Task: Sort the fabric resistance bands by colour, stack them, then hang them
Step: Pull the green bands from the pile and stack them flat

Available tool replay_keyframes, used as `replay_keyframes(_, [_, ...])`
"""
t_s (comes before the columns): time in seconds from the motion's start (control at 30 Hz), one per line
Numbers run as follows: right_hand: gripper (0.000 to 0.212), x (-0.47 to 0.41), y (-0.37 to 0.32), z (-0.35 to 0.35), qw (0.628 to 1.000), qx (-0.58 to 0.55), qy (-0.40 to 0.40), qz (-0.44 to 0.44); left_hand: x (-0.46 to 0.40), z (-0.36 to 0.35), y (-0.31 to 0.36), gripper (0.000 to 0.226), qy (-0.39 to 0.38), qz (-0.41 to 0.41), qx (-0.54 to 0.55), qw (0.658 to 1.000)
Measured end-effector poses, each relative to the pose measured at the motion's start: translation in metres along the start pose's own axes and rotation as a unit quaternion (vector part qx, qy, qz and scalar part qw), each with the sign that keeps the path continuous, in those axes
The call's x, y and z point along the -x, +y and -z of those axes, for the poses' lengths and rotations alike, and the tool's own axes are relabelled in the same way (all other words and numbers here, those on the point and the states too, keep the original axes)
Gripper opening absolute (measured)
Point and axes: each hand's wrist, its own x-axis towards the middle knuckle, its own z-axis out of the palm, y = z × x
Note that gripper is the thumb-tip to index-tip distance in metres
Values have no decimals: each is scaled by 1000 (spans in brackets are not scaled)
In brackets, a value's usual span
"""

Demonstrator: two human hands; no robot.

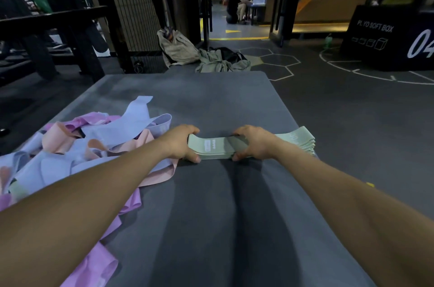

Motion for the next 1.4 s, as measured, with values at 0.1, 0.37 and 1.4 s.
replay_keyframes(0.1, [71, 2, 0, 0, 1000, -26, 11, -6, -3, -3, -9, 72, 8, -2, 32, 999])
replay_keyframes(0.37, [71, 3, -3, -7, 998, -56, 27, -10, -1, -9, -18, 61, 33, -3, 88, 996])
replay_keyframes(1.4, [70, 26, 93, 37, 984, 159, -76, -35, -33, -50, 115, 88, -1, -67, -72, 995])
